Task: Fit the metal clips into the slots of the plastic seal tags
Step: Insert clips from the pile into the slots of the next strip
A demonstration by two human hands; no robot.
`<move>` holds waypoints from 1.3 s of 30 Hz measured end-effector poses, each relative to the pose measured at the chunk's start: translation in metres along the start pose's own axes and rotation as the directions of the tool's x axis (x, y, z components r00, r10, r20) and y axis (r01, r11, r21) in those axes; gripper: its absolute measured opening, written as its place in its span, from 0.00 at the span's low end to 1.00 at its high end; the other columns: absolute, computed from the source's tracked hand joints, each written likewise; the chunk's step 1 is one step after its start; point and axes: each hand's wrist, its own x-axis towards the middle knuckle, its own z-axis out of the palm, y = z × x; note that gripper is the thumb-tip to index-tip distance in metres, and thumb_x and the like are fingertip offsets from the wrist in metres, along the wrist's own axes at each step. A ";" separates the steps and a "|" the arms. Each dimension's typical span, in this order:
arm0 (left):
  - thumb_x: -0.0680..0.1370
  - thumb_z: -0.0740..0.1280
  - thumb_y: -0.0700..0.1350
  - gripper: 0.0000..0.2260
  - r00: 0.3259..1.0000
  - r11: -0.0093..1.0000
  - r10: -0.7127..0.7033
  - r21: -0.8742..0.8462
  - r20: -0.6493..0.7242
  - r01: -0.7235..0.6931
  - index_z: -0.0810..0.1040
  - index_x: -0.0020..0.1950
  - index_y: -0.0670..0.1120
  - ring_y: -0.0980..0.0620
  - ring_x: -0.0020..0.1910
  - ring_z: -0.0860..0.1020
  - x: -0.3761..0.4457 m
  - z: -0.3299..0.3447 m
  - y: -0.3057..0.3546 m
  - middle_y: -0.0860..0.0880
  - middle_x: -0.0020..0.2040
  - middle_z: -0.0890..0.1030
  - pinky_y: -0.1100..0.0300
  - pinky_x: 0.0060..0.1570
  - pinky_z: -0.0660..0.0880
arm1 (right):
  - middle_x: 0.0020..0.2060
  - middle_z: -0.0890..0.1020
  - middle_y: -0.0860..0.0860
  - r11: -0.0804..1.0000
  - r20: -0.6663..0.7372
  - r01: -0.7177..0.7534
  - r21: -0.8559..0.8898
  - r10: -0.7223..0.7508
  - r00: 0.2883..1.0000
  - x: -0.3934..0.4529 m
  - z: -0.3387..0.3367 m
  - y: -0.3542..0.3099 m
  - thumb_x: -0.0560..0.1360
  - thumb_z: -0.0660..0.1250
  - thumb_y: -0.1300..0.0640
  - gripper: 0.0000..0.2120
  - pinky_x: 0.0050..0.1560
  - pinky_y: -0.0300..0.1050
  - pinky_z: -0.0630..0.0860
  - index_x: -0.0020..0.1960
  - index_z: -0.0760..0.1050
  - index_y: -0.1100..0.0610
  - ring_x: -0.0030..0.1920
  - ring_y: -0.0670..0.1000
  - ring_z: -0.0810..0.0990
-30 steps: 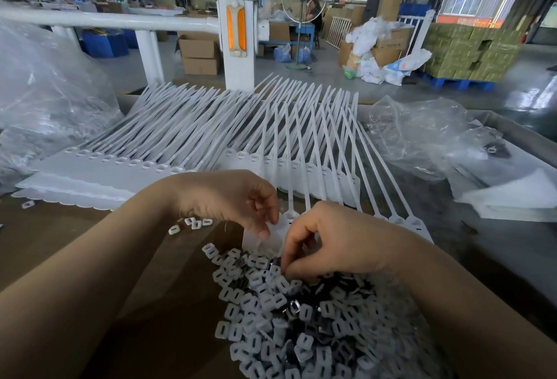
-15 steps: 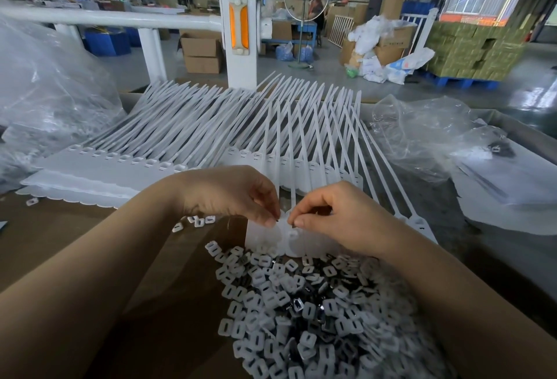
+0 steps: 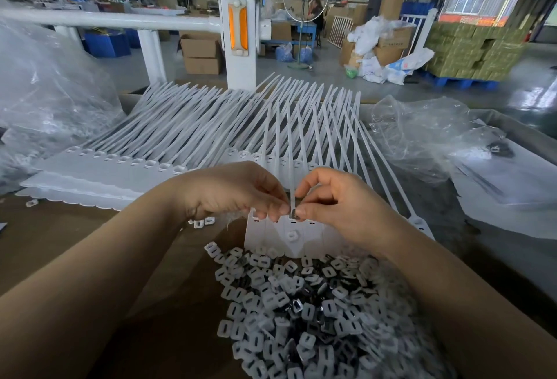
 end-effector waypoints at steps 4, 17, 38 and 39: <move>0.74 0.73 0.51 0.04 1.000 0.999 -0.007 -0.047 -0.011 0.006 0.84 0.45 0.52 0.61 0.37 0.77 0.000 0.001 -0.001 0.55 0.37 0.83 0.60 0.44 0.72 | 0.41 0.86 0.44 0.999 -0.058 0.041 0.034 -0.039 0.998 0.001 0.001 0.002 0.73 0.75 0.59 0.09 0.43 0.31 0.75 0.48 0.77 0.50 0.42 0.41 0.84; 0.74 0.73 0.39 0.02 0.984 0.991 -0.063 -0.130 -0.169 0.041 0.82 0.45 0.44 0.59 0.34 0.81 0.000 0.009 0.008 0.50 0.34 0.84 0.67 0.37 0.76 | 0.42 0.86 0.40 0.999 -0.096 0.022 -0.029 -0.024 0.995 0.002 0.008 0.006 0.73 0.75 0.53 0.07 0.49 0.39 0.77 0.48 0.79 0.48 0.45 0.39 0.84; 0.74 0.73 0.46 0.02 0.960 0.941 -0.185 0.243 -0.210 0.235 0.84 0.41 0.51 0.64 0.30 0.79 -0.003 -0.009 -0.013 0.57 0.31 0.83 0.66 0.37 0.71 | 0.46 0.82 0.42 0.972 -0.051 -0.041 -0.231 0.030 0.998 0.003 0.011 0.011 0.76 0.71 0.50 0.04 0.54 0.43 0.79 0.50 0.78 0.45 0.48 0.40 0.80; 0.73 0.73 0.47 0.01 0.960 0.937 -0.182 0.257 -0.214 0.235 0.84 0.41 0.51 0.64 0.31 0.80 -0.003 -0.009 -0.012 0.57 0.32 0.83 0.67 0.37 0.71 | 0.47 0.82 0.42 0.972 -0.052 -0.042 -0.230 0.030 0.998 0.003 0.011 0.011 0.76 0.71 0.50 0.05 0.54 0.43 0.79 0.50 0.78 0.45 0.48 0.40 0.80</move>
